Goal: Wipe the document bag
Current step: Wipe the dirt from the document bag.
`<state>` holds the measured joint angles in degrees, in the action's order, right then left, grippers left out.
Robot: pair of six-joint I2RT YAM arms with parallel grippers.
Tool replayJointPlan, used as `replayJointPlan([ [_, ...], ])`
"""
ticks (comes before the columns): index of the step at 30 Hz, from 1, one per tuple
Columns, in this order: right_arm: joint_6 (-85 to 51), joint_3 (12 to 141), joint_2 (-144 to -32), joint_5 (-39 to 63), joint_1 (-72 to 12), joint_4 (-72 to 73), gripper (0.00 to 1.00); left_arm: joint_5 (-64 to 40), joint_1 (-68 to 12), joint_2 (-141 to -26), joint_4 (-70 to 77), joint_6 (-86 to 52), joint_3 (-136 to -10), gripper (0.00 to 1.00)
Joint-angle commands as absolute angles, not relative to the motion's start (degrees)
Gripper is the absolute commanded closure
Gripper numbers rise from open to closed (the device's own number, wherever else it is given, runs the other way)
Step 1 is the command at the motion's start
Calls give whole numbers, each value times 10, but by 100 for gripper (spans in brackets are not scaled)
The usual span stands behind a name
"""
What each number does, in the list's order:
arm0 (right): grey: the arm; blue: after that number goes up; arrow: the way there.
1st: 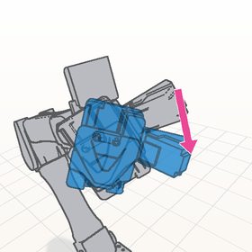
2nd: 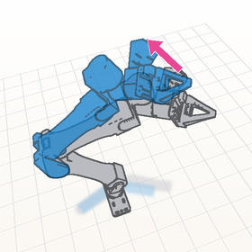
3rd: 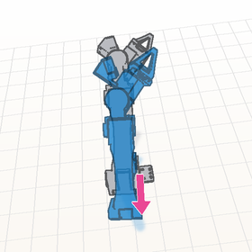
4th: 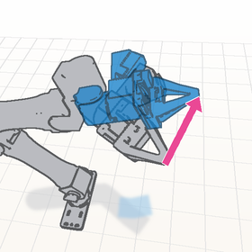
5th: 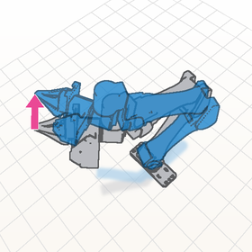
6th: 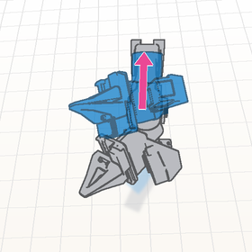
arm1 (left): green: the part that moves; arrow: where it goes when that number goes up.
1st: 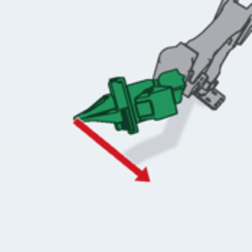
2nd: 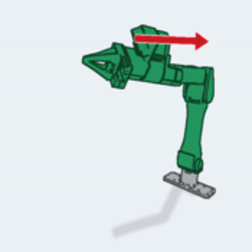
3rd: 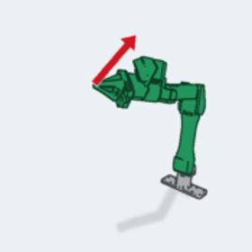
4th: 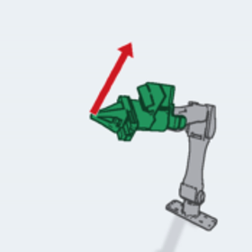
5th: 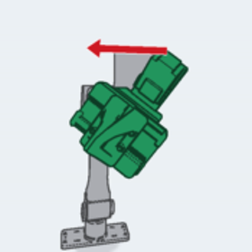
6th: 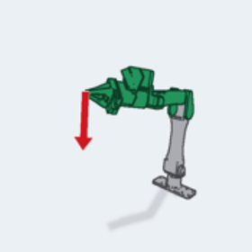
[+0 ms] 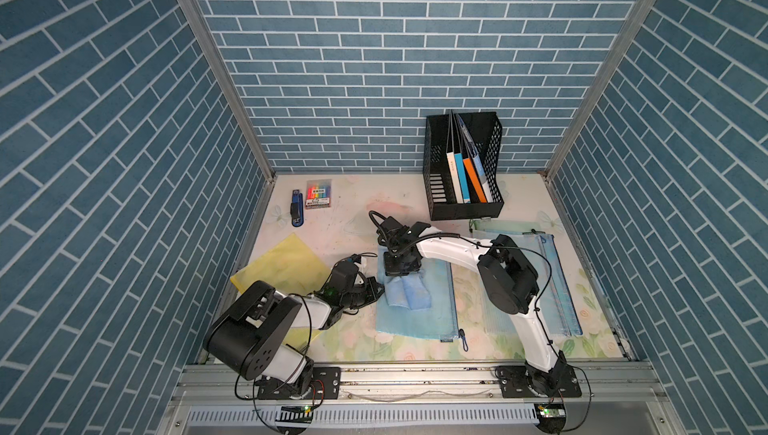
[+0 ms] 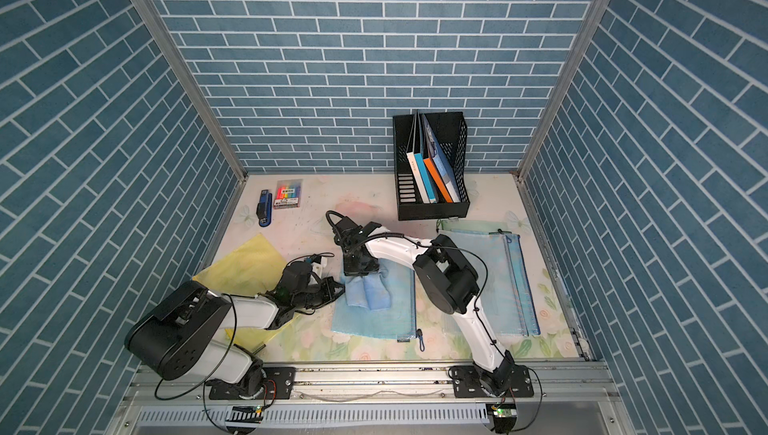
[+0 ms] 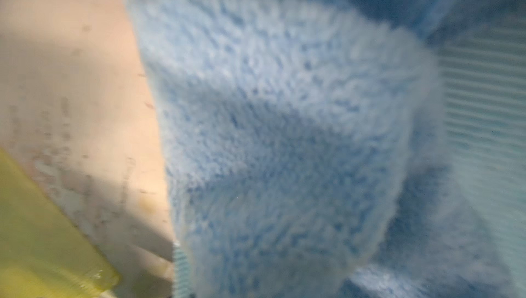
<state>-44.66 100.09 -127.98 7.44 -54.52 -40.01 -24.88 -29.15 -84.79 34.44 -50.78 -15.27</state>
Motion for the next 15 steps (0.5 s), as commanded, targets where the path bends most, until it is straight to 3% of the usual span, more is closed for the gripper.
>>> replayJointPlan([
  [1,-446,1038,-1333,97,-545,-427,100,-237,-299,-840,328,-521,-129,100],
  [15,-372,944,-1242,-19,-415,-480,100,-207,-299,-815,368,-587,-86,100],
])
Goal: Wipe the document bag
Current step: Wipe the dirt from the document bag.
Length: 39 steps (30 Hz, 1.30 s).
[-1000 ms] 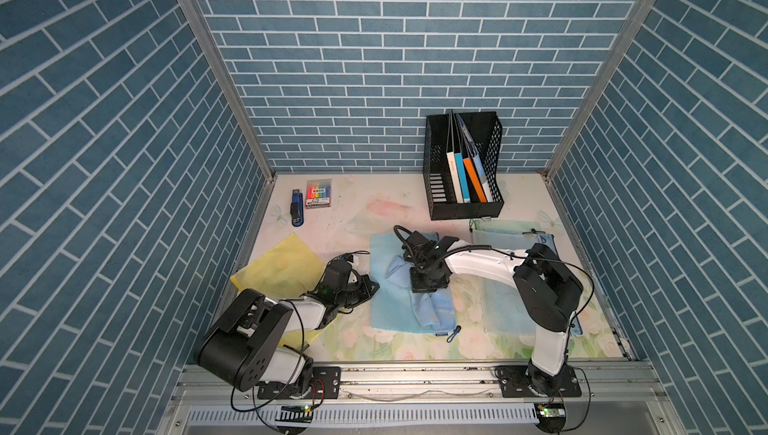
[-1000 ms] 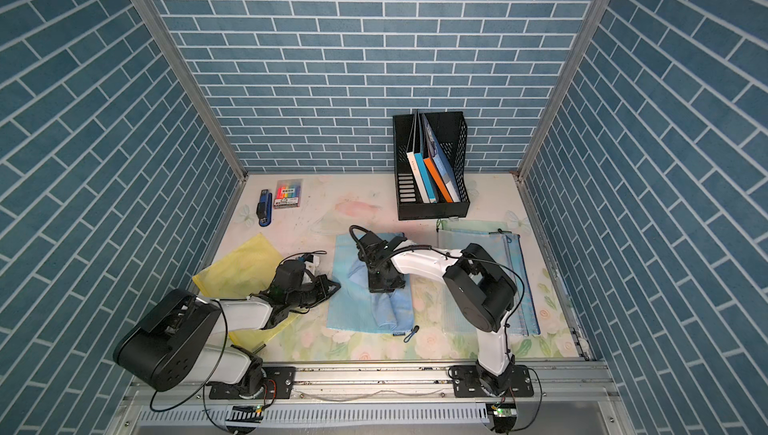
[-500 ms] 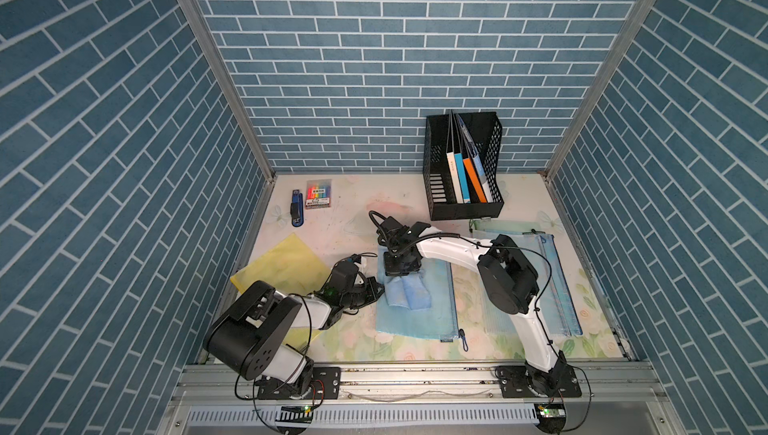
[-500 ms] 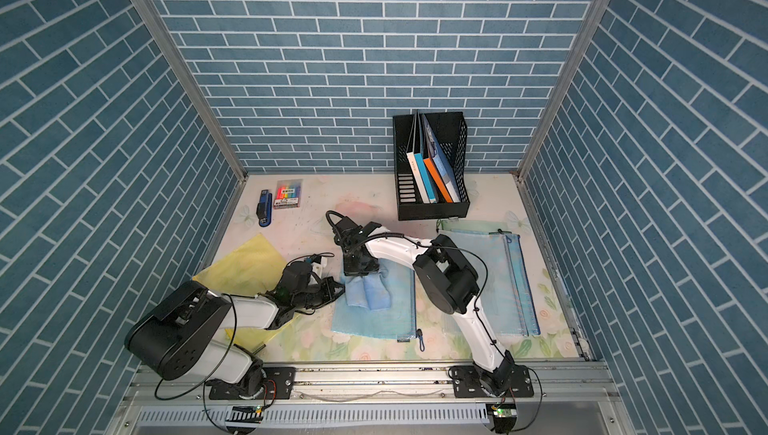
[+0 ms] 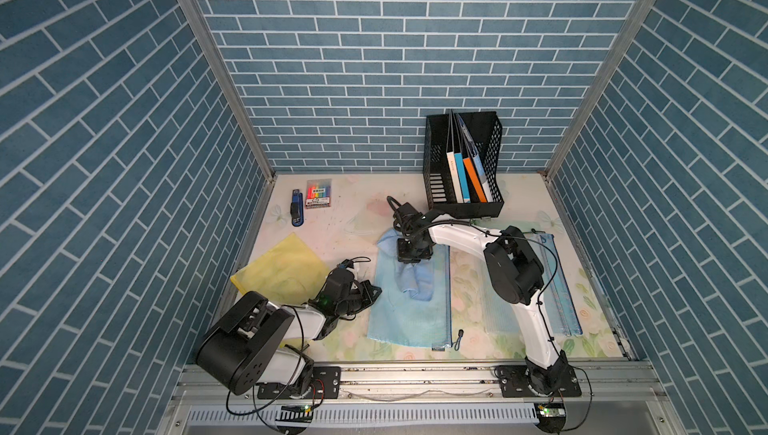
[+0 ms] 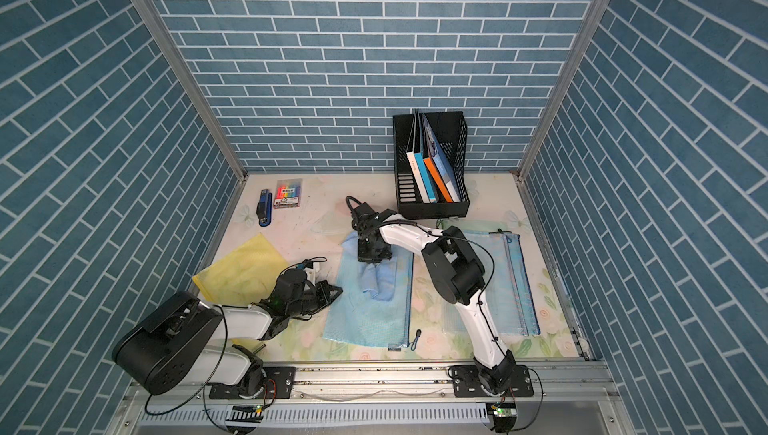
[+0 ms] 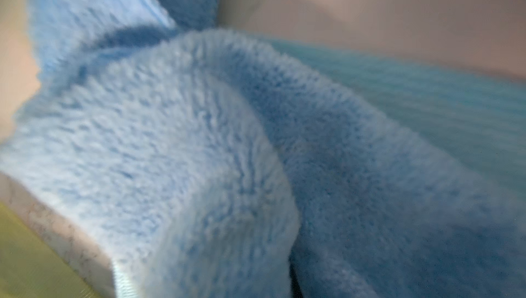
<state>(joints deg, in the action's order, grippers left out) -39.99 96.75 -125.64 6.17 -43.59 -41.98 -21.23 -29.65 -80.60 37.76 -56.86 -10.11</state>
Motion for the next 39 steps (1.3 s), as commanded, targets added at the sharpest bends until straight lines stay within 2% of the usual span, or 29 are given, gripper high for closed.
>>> replayJointPlan([
  [1,-371,940,-1238,-20,-410,-481,100,-208,-299,-816,371,-589,-85,100],
  [6,-382,976,-1269,5,-421,-484,100,-210,-299,-823,379,-594,-87,100],
  [13,-392,1081,-1330,48,-521,-499,100,-213,-300,-837,408,-613,-89,100],
  [17,-396,1075,-1321,48,-548,-499,100,-212,-299,-844,421,-623,-85,100],
  [23,-394,946,-1220,46,-519,-478,100,-214,-299,-848,433,-631,-82,100],
  [30,-374,797,-1110,-9,-421,-478,100,-215,-300,-845,432,-634,-86,100],
  [34,-362,785,-1092,-27,-387,-491,100,-214,-299,-846,431,-635,-87,100],
  [39,-384,819,-1118,9,-421,-467,100,-212,-300,-851,437,-639,-90,100],
])
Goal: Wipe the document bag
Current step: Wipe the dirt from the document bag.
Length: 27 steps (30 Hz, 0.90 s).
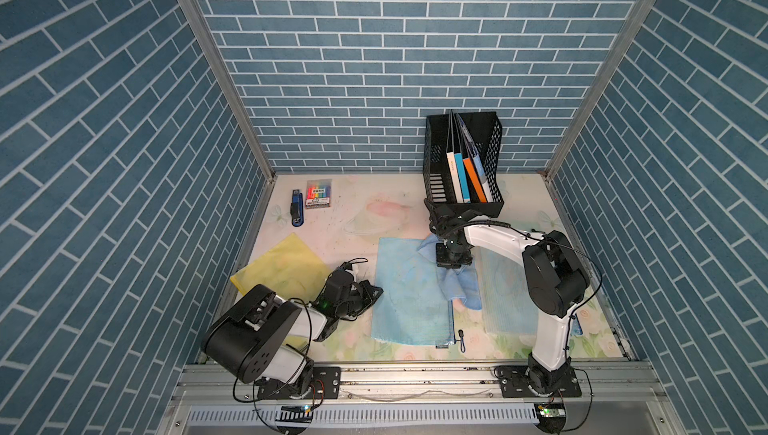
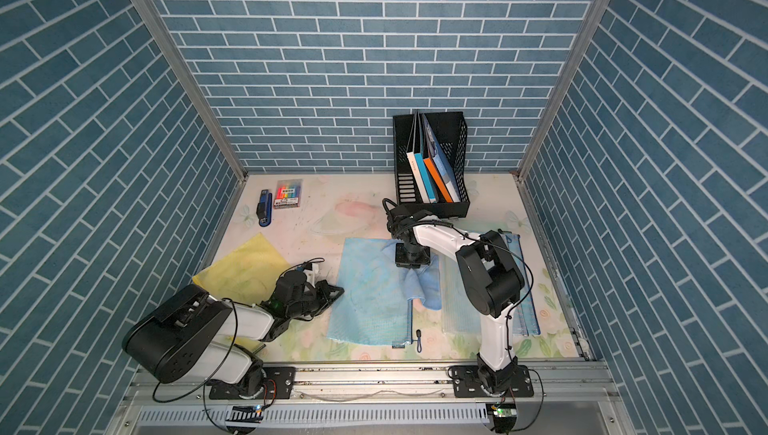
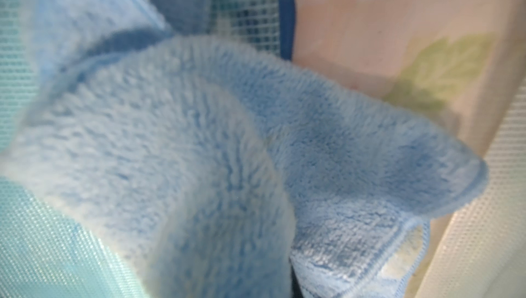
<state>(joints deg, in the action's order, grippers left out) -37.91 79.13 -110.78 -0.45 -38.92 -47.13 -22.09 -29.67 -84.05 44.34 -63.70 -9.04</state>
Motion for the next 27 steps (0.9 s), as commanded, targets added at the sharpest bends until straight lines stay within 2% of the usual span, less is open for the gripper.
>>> replayJointPlan([
  [1,-386,834,-1128,9,-436,-468,100,-212,-300,-853,439,-641,-91,100],
  [8,-416,963,-1218,48,-566,-485,100,-213,-299,-880,501,-677,-87,100],
  [11,-438,944,-1210,73,-578,-460,100,-214,-300,-897,533,-704,-92,100],
  [17,-413,872,-1155,5,-540,-506,100,-205,-300,-896,529,-709,-107,100],
  [23,-398,735,-1025,-43,-447,-511,100,-185,-300,-890,535,-716,-99,100],
  [27,-392,721,-1000,-50,-429,-515,100,-183,-301,-895,539,-719,-101,100],
])
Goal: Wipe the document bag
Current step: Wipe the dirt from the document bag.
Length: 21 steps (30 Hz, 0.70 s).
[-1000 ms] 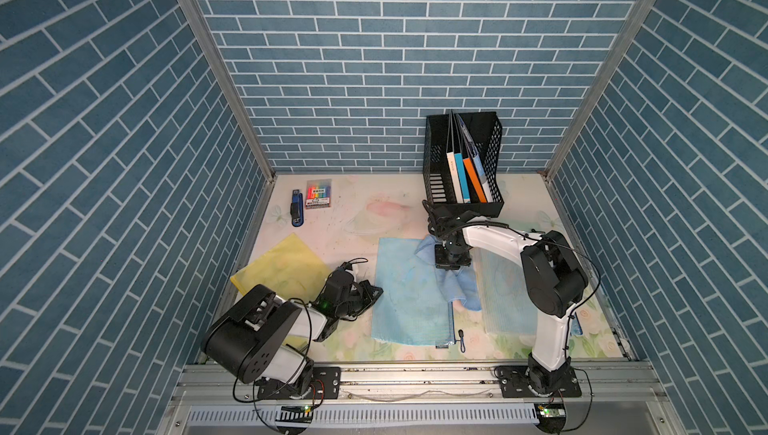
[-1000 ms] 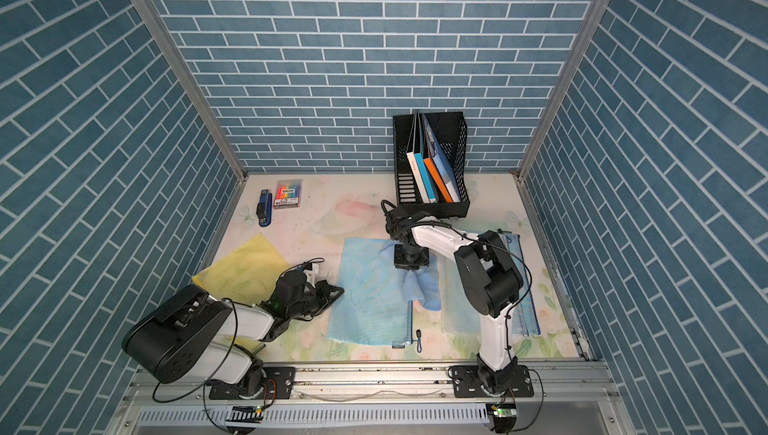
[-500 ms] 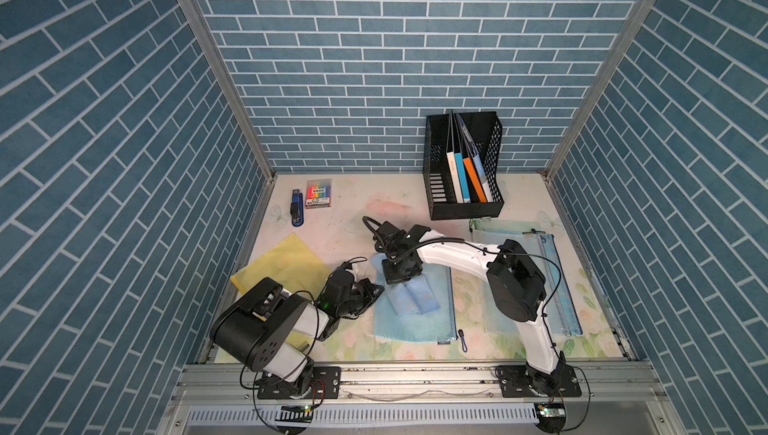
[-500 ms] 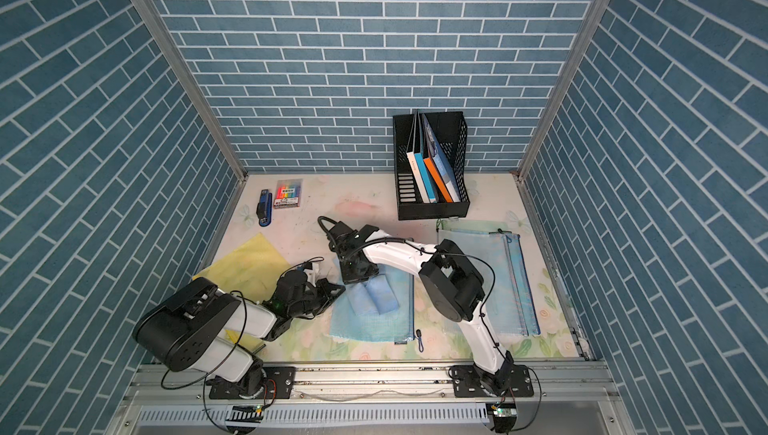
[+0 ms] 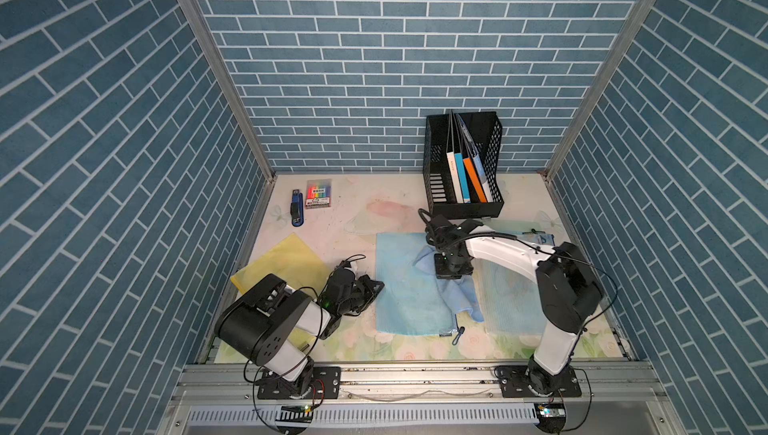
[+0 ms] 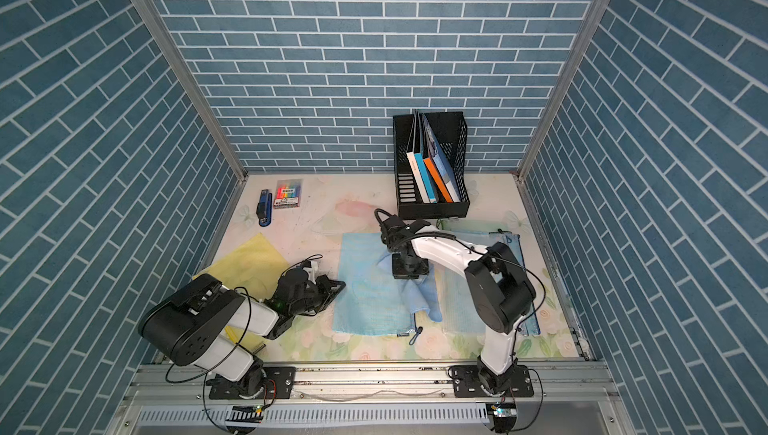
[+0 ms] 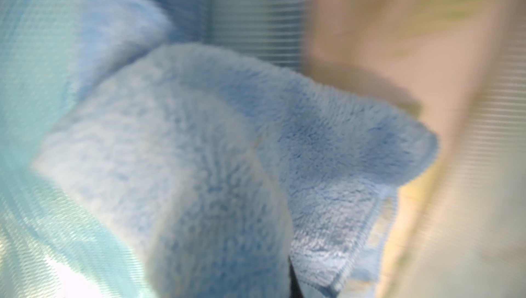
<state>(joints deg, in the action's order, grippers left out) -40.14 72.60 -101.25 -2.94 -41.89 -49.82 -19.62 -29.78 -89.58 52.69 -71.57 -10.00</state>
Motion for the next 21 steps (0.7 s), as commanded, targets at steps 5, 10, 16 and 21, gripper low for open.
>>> replayJointPlan([
  [5,-408,749,-1036,-22,-467,-494,100,-177,-303,-899,538,-721,-105,100],
  [10,-430,858,-1140,14,-572,-484,100,-176,-310,-920,558,-734,-115,100],
  [16,-485,849,-1174,74,-603,-393,100,-173,-314,-927,583,-751,-108,100],
  [21,-480,796,-1161,55,-590,-406,100,-171,-315,-921,583,-752,-102,100],
])
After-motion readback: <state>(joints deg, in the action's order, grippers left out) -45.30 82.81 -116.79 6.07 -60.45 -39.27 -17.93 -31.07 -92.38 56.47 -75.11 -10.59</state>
